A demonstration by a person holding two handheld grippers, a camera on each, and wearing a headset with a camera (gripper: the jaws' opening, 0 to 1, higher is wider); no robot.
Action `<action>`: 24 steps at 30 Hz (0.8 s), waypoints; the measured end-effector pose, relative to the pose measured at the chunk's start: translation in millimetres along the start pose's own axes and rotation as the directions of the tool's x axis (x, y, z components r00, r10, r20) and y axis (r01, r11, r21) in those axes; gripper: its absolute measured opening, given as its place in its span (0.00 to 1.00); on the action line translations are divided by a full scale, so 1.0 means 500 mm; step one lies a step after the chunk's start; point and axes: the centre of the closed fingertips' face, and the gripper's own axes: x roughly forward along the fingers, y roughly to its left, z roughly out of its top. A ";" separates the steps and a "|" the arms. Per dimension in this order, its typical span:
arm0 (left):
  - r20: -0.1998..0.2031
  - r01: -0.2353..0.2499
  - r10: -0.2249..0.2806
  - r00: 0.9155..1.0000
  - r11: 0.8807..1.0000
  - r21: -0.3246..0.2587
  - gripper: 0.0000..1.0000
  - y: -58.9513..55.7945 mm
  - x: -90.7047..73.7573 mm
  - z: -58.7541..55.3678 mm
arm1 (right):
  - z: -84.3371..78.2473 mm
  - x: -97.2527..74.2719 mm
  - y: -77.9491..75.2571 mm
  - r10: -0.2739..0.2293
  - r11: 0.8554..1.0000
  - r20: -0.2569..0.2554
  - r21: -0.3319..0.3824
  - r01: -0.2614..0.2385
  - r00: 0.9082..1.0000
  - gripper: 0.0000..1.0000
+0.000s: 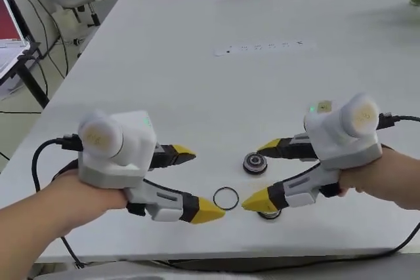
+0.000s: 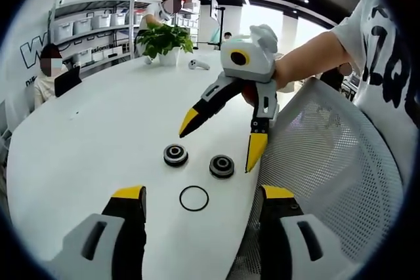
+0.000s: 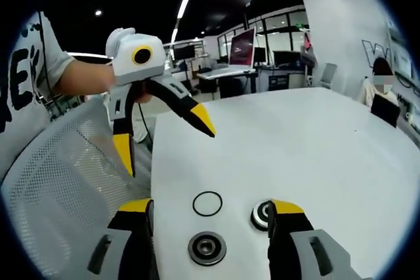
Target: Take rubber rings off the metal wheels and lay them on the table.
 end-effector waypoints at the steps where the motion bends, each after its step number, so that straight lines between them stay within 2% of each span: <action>1: 0.000 0.002 -0.002 1.000 1.000 0.001 0.67 0.000 0.002 0.002 | 0.002 -0.003 -0.001 -0.008 1.000 0.008 0.006 0.008 1.000 0.70; 8: -0.003 0.017 -0.017 1.000 1.000 0.016 0.67 -0.003 0.017 0.013 | -0.008 -0.028 0.001 -0.007 1.000 0.009 -0.017 0.007 1.000 0.71; 12: -0.010 0.031 -0.030 0.999 0.999 0.026 0.67 -0.006 0.029 0.017 | -0.024 -0.038 0.002 -0.012 0.999 -0.005 -0.031 0.011 1.000 0.70; 24: -0.026 0.077 -0.076 0.997 0.995 0.064 0.63 -0.026 0.069 0.033 | -0.058 -0.064 0.002 -0.023 0.999 -0.023 -0.042 0.022 0.999 0.63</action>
